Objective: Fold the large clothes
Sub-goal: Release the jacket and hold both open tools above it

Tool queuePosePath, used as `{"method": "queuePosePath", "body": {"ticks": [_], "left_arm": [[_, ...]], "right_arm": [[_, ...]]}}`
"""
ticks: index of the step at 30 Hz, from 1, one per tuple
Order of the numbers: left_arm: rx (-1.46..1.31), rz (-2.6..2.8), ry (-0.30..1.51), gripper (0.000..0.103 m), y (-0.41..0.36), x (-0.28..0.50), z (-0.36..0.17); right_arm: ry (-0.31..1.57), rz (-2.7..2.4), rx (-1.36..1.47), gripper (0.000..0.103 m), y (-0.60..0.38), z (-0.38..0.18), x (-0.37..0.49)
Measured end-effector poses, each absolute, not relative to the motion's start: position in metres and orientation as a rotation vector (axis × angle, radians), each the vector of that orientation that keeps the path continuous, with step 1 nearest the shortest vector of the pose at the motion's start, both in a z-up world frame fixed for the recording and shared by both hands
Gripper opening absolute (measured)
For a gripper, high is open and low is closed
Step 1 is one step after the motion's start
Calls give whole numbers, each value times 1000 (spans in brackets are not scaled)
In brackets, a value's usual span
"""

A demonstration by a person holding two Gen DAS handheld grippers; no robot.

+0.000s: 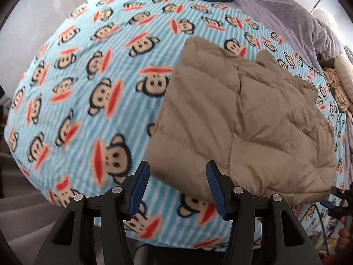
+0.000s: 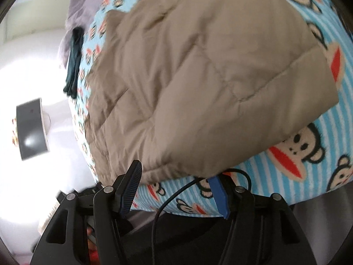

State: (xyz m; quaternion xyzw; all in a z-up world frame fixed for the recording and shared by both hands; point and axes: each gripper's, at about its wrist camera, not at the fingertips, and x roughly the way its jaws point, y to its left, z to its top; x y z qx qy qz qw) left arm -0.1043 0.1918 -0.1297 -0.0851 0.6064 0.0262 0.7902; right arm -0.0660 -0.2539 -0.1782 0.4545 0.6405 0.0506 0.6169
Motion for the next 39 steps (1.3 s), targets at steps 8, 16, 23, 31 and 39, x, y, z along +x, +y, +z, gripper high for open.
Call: {"method": "queuePosePath", "body": {"ticks": [8, 16, 23, 31, 39], "left_arm": [[-205, 58, 1303, 55, 188, -82, -133], [-164, -10, 1325, 55, 174, -73, -136], [-135, -44, 1306, 98, 168, -64, -133], [-104, -64, 1308, 98, 164, -51, -135], [-81, -84, 1325, 98, 158, -44, -145]], "right_arm": [[1452, 162, 777, 65, -223, -128, -54], [1396, 107, 733, 72, -204, -125, -32], [1446, 134, 659, 72, -168, -140, -13], [1446, 142, 605, 75, -144, -137, 1], [1443, 120, 576, 86, -132, -142, 7]]}}
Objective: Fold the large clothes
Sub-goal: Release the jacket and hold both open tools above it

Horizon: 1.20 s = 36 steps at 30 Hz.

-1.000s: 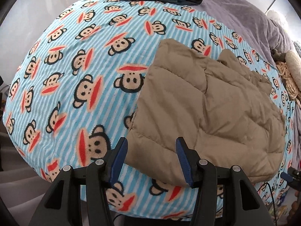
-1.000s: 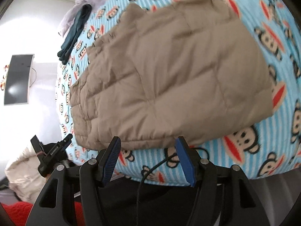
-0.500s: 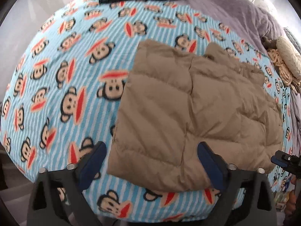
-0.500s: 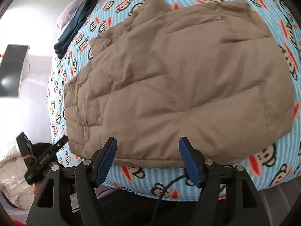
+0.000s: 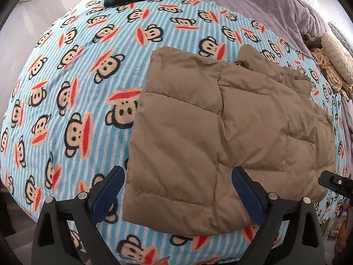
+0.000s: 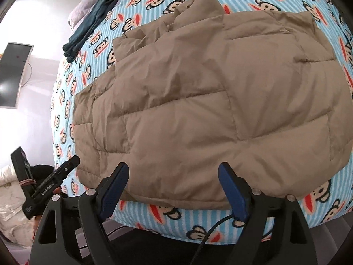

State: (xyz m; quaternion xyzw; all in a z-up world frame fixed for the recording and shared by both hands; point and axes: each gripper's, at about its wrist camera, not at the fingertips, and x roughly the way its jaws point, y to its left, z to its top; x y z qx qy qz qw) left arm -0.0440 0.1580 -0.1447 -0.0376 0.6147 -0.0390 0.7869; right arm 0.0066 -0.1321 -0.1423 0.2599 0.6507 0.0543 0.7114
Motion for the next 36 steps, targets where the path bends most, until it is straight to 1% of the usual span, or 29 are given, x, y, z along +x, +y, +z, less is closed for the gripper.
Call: {"method": "queuePosePath", "body": {"ticks": [8, 12, 18, 27, 33, 36], "left_arm": [[-91, -71, 1313, 98, 159, -38, -147], [-49, -43, 1306, 98, 163, -34, -149], [-39, -78, 1307, 98, 165, -29, -151], [-72, -144, 1330, 98, 169, -24, -163], [-240, -346, 1278, 98, 198, -8, -162], [-345, -474, 1335, 98, 219, 8, -182]], "right_arm": [[1361, 103, 453, 87, -126, -132, 14], [1322, 103, 433, 87, -128, -125, 18], [1405, 107, 467, 87, -128, -135, 25], [1461, 63, 509, 87, -123, -155, 22], [1467, 57, 506, 87, -120, -159, 21], [1474, 52, 500, 87, -119, -164, 22]]}}
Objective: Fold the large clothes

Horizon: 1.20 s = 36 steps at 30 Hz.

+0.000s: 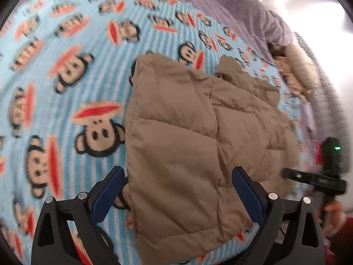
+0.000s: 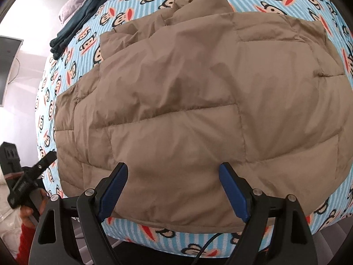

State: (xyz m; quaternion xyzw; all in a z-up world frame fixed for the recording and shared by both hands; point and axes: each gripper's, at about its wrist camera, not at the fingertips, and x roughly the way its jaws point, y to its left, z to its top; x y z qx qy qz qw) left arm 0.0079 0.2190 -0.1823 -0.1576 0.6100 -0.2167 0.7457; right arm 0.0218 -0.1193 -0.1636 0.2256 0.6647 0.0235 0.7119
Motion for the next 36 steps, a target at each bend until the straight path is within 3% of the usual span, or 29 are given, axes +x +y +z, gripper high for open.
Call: {"method": "queuePosePath", "body": {"ticks": [7, 17, 19, 20, 21, 23, 25, 26, 27, 36], "left_arm": [[-533, -707, 1481, 98, 225, 34, -240], [-353, -792, 1533, 95, 154, 50, -258], [-368, -809, 1516, 65, 157, 50, -255], [-426, -835, 1521, 44, 161, 52, -255], [-464, -841, 1521, 37, 165, 53, -255], [-480, -847, 1514, 35, 166, 53, -252], [-477, -830, 1516, 35, 164, 52, -249], [-477, -818, 1519, 35, 162, 52, -247], [-477, -810, 1521, 31, 161, 52, -244], [-429, -801, 1481, 27, 118, 40, -152]], "right_arm": [[1487, 45, 472, 87, -116, -172, 26], [1500, 52, 451, 88, -111, -178, 31], [1498, 66, 449, 88, -111, -173, 31], [1485, 73, 448, 88, -111, -169, 31], [1462, 78, 441, 88, -112, -162, 30], [1407, 64, 407, 88, -114, -152, 27], [1330, 49, 375, 71, -120, -141, 25], [1310, 48, 370, 35, -123, -139, 25], [1300, 41, 351, 10, -125, -141, 28], [1275, 105, 353, 9, -141, -191, 61]]}}
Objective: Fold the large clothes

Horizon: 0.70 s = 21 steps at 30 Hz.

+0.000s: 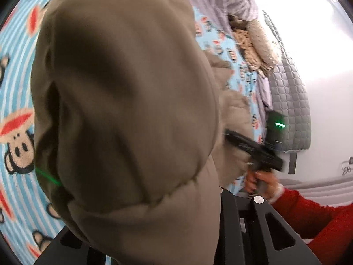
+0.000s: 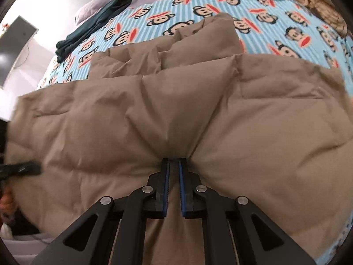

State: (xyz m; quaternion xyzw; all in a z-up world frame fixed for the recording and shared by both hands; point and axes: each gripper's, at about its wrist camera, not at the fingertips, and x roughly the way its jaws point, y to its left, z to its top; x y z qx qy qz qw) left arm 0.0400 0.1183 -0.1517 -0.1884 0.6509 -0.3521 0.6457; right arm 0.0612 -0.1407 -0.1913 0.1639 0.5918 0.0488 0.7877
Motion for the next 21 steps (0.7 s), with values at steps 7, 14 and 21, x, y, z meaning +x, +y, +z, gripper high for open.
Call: {"method": "queuePosePath", "body": {"ticks": [7, 14, 21], "left_arm": [[-279, -795, 1448, 27, 13, 26, -74], [-108, -757, 1452, 28, -96, 10, -53], [-41, -699, 1479, 33, -149, 8, -60]], "right_arm": [[1306, 176, 519, 3, -161, -223, 75], [1353, 276, 750, 0, -185, -249, 87], [1343, 276, 774, 3, -243, -208, 68]]}}
